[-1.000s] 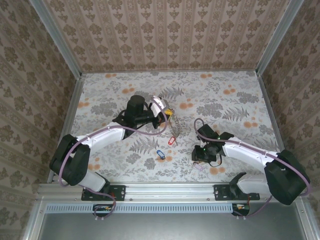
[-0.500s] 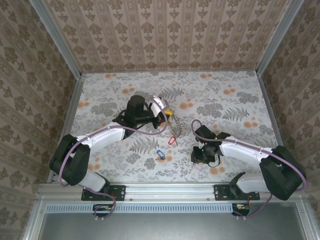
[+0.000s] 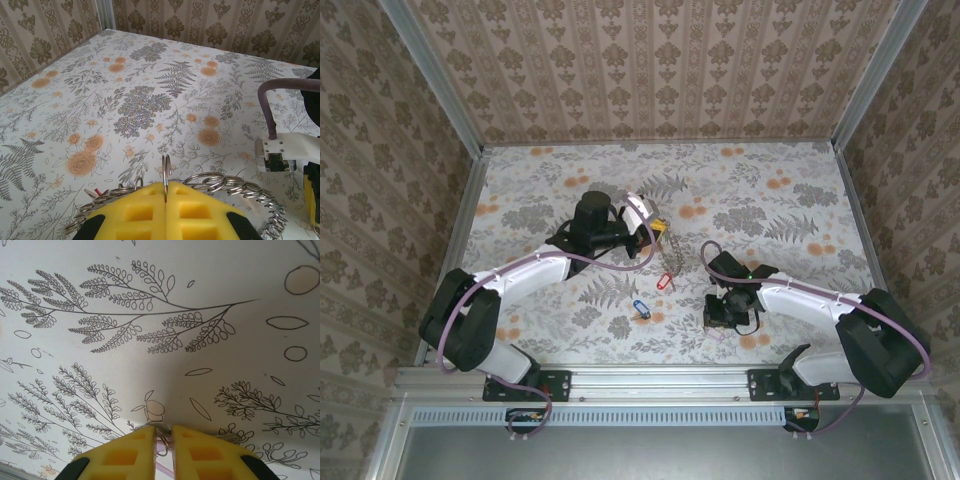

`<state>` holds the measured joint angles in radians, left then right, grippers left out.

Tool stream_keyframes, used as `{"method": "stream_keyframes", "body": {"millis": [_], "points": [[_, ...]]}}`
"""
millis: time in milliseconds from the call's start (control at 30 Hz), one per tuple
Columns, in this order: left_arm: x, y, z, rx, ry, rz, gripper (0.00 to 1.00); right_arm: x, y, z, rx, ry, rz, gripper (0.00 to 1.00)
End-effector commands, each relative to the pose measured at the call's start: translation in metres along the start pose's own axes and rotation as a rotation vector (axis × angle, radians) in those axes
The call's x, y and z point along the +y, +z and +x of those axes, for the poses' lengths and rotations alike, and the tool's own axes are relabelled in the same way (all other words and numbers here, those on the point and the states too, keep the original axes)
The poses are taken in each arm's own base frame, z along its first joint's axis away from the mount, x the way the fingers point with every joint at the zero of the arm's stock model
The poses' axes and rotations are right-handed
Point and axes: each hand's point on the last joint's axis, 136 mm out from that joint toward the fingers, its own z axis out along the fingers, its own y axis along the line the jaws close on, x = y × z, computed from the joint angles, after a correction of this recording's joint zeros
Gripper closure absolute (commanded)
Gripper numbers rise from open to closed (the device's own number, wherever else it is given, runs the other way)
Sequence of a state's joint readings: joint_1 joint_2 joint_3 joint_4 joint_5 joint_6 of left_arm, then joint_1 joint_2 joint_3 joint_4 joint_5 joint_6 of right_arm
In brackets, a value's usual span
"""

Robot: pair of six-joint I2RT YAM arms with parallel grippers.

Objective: Put the keys on the keyring

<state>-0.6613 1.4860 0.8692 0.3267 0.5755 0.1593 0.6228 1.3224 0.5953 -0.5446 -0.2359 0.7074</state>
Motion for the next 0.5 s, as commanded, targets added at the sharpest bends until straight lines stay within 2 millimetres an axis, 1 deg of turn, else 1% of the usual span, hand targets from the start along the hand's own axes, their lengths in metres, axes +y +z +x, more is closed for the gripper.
{"method": "stream_keyframes", "body": {"millis": [0,100,167,467], "points": [[-0.005,-0.003,-0.020,-0.048,0.020,0.017,1.00,-0.001,0.003,0.005,0.017,-0.002,0.001,0.84],[-0.006,-0.003,-0.020,-0.048,0.021,0.017,1.00,0.003,0.002,0.006,0.023,-0.003,-0.017,0.83],[-0.006,-0.003,-0.019,-0.047,0.021,0.015,1.00,0.009,0.002,0.003,0.011,-0.009,-0.048,0.82],[-0.006,-0.003,-0.019,-0.046,0.021,0.017,1.00,0.008,0.004,0.004,0.019,-0.009,-0.045,0.83]]}}
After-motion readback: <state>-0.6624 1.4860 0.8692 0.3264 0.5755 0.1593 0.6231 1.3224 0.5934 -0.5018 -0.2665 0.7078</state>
